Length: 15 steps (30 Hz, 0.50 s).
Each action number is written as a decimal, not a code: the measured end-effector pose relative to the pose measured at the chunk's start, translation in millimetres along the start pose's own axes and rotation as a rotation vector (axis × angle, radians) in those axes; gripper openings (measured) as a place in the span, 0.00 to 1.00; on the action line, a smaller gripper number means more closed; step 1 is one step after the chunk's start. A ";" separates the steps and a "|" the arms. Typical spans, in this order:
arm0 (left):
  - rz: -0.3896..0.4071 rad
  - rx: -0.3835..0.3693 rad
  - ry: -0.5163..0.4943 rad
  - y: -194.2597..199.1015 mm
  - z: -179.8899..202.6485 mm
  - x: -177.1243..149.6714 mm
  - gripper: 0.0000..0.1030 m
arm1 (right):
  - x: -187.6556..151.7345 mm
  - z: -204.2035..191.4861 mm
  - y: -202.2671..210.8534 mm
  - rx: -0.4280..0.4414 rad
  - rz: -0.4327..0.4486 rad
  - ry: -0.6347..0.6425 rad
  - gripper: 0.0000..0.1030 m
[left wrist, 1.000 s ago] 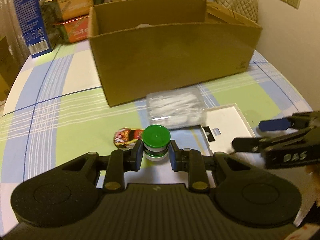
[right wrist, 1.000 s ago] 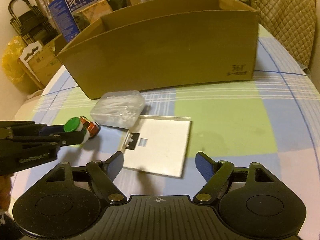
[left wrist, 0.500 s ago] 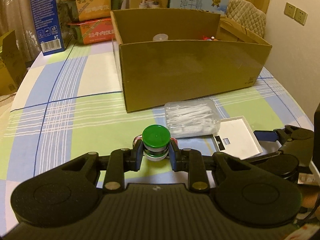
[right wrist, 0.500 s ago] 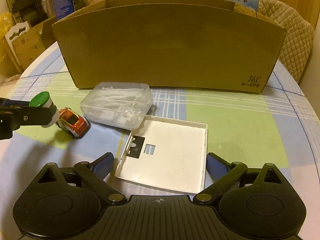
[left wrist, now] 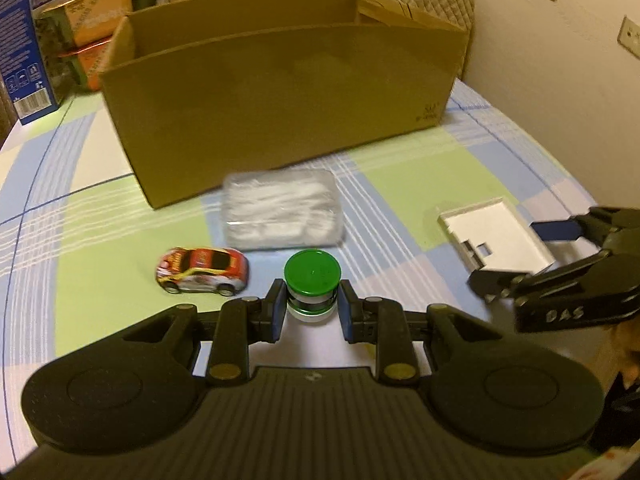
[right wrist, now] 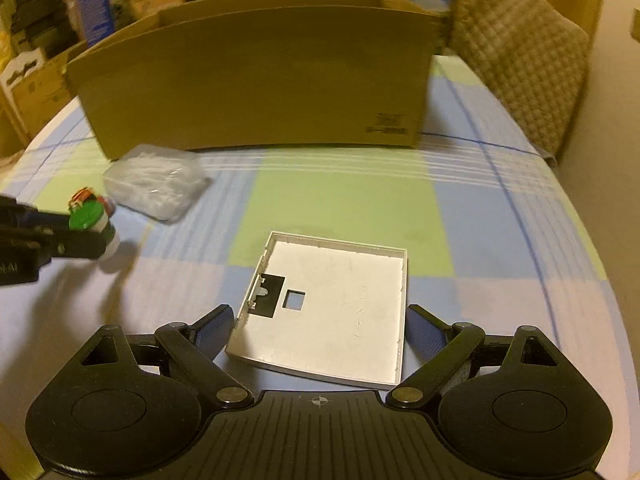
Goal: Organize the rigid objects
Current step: 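Lift the green-capped jar with the left tool while the right tool grasps the white tray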
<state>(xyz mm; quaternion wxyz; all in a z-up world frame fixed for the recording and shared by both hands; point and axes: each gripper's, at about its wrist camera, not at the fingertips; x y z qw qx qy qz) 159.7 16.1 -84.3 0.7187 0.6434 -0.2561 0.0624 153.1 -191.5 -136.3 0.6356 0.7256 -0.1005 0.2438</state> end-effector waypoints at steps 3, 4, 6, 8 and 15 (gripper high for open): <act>-0.006 0.009 -0.006 -4.9 6.0 -1.5 0.22 | -4.2 2.8 1.6 -0.002 0.003 -0.009 0.86; -0.007 0.014 -0.010 -6.1 8.3 -2.0 0.22 | -5.6 2.7 1.6 -0.007 0.008 -0.007 0.86; 0.001 0.032 -0.016 -7.2 12.9 -3.2 0.22 | -7.0 2.2 1.3 -0.012 0.016 0.003 0.86; 0.011 0.044 -0.016 -7.6 15.2 -3.8 0.22 | -7.4 1.5 0.5 -0.011 0.022 0.003 0.86; 0.033 0.090 -0.032 -8.9 20.3 -4.0 0.23 | -9.9 1.9 0.4 -0.017 0.028 0.008 0.87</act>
Point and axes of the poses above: each gripper's, at about its wrist camera, not at the fingertips, and y roughly against the way its jaws point, z to its right, x to its top, and after that the axes turned 12 degrees about -z, right-handed
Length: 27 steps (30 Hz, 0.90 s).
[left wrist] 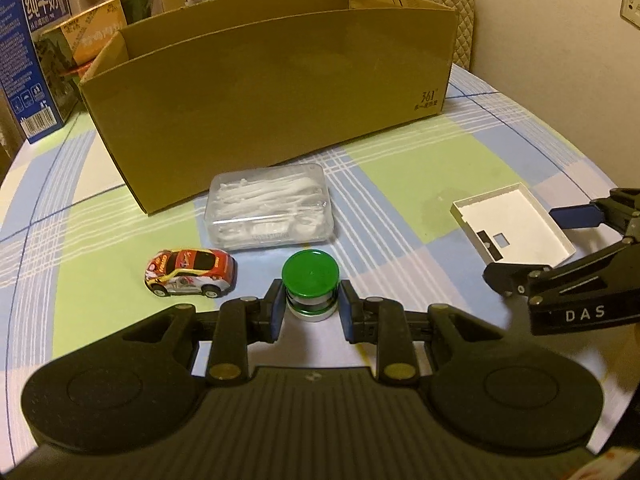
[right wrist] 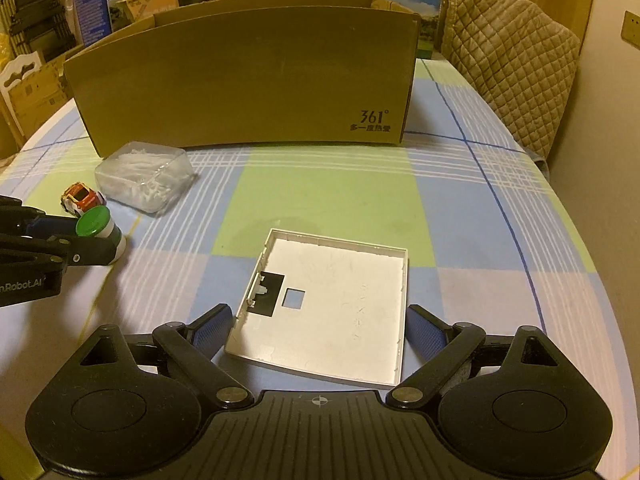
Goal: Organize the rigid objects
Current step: 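Lift the green-capped jar with the left tool while the right tool grasps the white tray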
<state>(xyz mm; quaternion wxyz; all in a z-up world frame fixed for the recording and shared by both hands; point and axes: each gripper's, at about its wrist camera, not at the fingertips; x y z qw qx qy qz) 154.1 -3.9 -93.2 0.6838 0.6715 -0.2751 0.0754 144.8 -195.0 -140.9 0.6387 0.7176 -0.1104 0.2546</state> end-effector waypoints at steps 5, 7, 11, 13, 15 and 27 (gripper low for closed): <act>0.011 0.005 0.005 -1.9 -1.1 1.8 0.24 | 2.3 -0.1 -1.3 -0.004 0.002 -0.011 0.88; 0.016 0.004 0.007 -2.3 -1.7 2.5 0.25 | 3.9 -0.9 -1.8 -0.007 0.000 -0.015 0.88; 0.014 -0.005 0.015 -1.9 -3.2 3.2 0.23 | 4.1 -1.0 -2.2 -0.011 0.004 -0.022 0.88; 0.009 -0.014 0.028 0.3 -4.2 3.3 0.23 | 4.0 -0.8 -2.2 -0.014 0.008 -0.031 0.88; 0.000 -0.023 0.045 3.3 -4.8 3.0 0.23 | 4.9 -1.9 -2.8 -0.022 0.008 -0.041 0.88; 0.017 -0.037 0.109 35.7 1.8 -3.7 0.23 | 4.9 -0.7 30.7 -0.021 0.066 -0.066 0.83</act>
Point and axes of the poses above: each gripper's, at about its wrist camera, not at the fingertips, and y roughly against the way its jaws point, z to its right, x to its top, and after that the axes turned 12 degrees about -z, right-handed
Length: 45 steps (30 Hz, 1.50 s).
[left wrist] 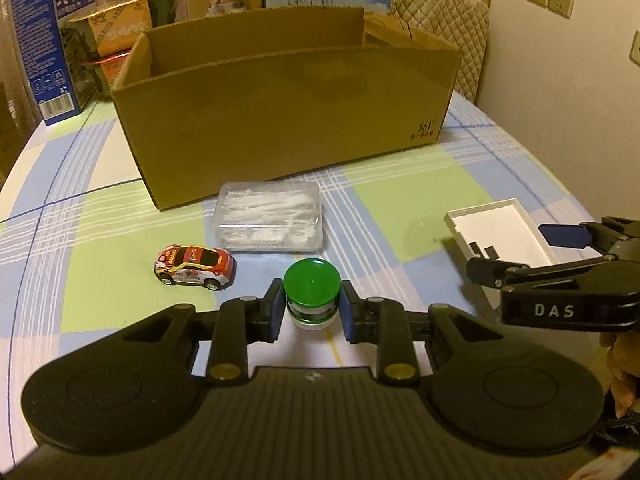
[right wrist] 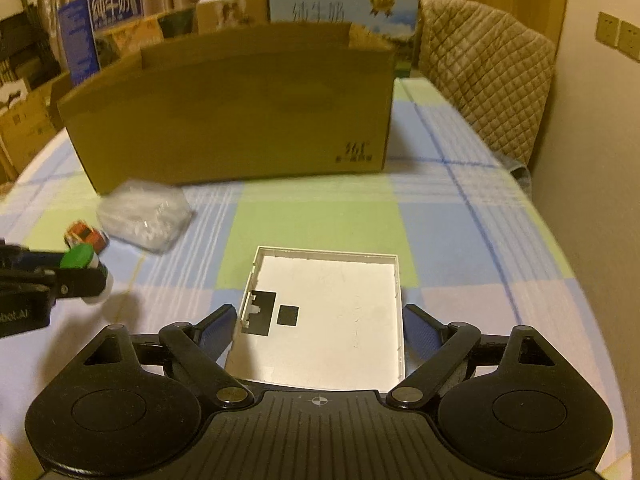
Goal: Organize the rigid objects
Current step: 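Lift the green-capped jar with the left tool while the right tool grasps the white tray, then carry the jar and white tray into the box with both tools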
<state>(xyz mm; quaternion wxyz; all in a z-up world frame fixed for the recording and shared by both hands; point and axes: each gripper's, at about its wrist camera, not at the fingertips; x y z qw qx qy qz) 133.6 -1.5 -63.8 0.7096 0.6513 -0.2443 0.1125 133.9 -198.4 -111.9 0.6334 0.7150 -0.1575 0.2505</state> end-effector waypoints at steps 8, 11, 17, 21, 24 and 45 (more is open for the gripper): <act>0.028 0.015 0.027 32.1 3.8 2.5 0.23 | 9.3 0.8 44.3 0.022 0.066 0.000 0.83; 0.037 0.019 0.042 43.2 3.0 2.9 0.23 | 13.4 -0.3 56.9 0.033 0.085 0.003 0.83; 0.041 0.031 0.071 58.2 1.3 0.4 0.23 | 16.0 -3.1 75.3 0.060 0.105 0.012 0.83; 0.040 0.036 0.086 65.2 0.7 -2.0 0.23 | 12.6 -3.0 81.9 0.068 0.103 0.017 0.83; 0.037 0.033 0.097 69.4 1.3 -4.6 0.23 | 10.5 -2.3 86.2 0.073 0.102 0.017 0.83; 0.084 -0.022 0.121 87.3 -9.7 26.3 0.23 | 38.2 2.7 103.0 0.105 0.124 0.033 0.83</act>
Point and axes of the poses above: each gripper's, at about its wrist camera, not at the fingertips, and y roughly against the way its jaws point, z to its right, x to its top, and after that the axes turned 12 degrees about -z, right-handed
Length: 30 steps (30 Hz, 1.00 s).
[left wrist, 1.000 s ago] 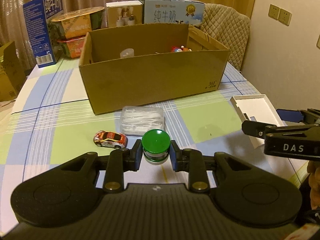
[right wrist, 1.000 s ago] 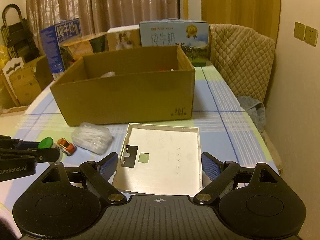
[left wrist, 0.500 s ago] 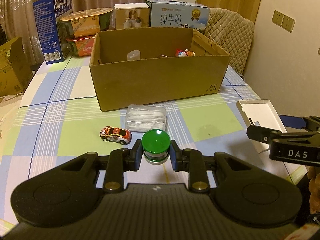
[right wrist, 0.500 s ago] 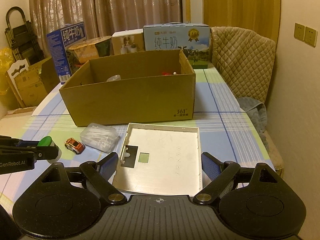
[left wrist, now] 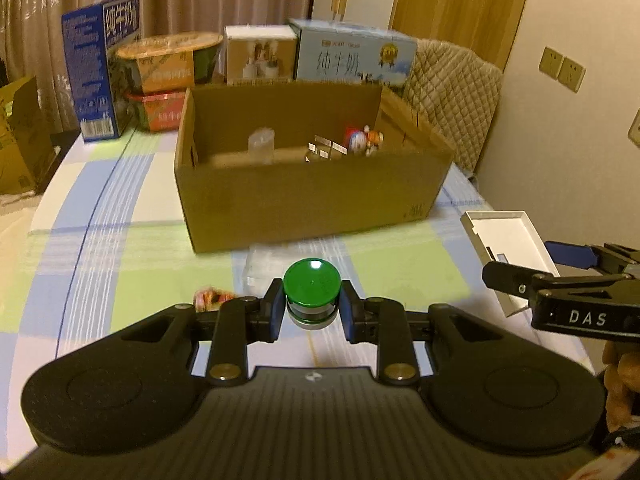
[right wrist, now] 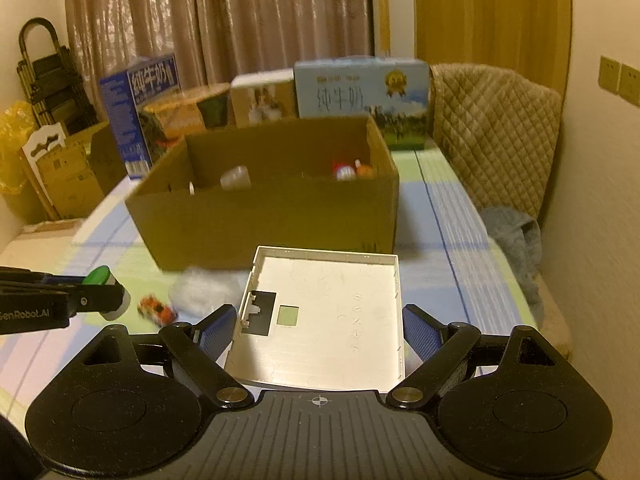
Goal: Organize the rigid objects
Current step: 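Carry the jar and white tray into the box with both tools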
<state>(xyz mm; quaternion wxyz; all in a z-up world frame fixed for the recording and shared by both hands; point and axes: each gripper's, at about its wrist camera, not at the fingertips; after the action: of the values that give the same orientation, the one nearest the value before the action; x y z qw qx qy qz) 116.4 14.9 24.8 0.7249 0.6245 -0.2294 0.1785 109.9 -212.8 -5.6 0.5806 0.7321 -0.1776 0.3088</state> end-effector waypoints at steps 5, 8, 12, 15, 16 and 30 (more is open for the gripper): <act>0.039 -0.017 -0.010 3.5 -6.9 42.0 0.23 | 49.0 1.7 1.4 0.029 0.036 0.016 0.83; 0.056 -0.018 -0.022 1.8 -13.1 75.1 0.23 | 83.0 4.9 -2.7 0.040 0.050 0.033 0.83; 0.069 -0.009 -0.029 -3.8 -24.5 117.2 0.23 | 128.1 12.8 -14.4 0.042 0.047 0.036 0.83; 0.069 -0.002 -0.031 -12.4 -30.7 143.4 0.23 | 156.5 18.2 -26.4 0.053 0.029 0.034 0.83; 0.065 -0.006 -0.027 -16.0 -32.8 150.6 0.23 | 165.7 19.1 -31.3 0.058 0.024 0.030 0.83; 0.007 -0.005 -0.040 -68.6 -38.1 188.8 0.23 | 203.0 27.4 -91.6 0.066 -0.037 0.000 0.83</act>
<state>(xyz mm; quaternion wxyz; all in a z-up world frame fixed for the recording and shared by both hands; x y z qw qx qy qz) 314.9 36.6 68.9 0.7211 0.6253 -0.2467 0.1679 324.7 -195.0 56.6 0.5616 0.7541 -0.1538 0.3037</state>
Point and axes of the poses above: each gripper's, at about its wrist camera, not at the fingertips, and y roughly against the way its jaws point, z to its right, x to its top, and after that the axes turned 12 degrees about -z, right-handed
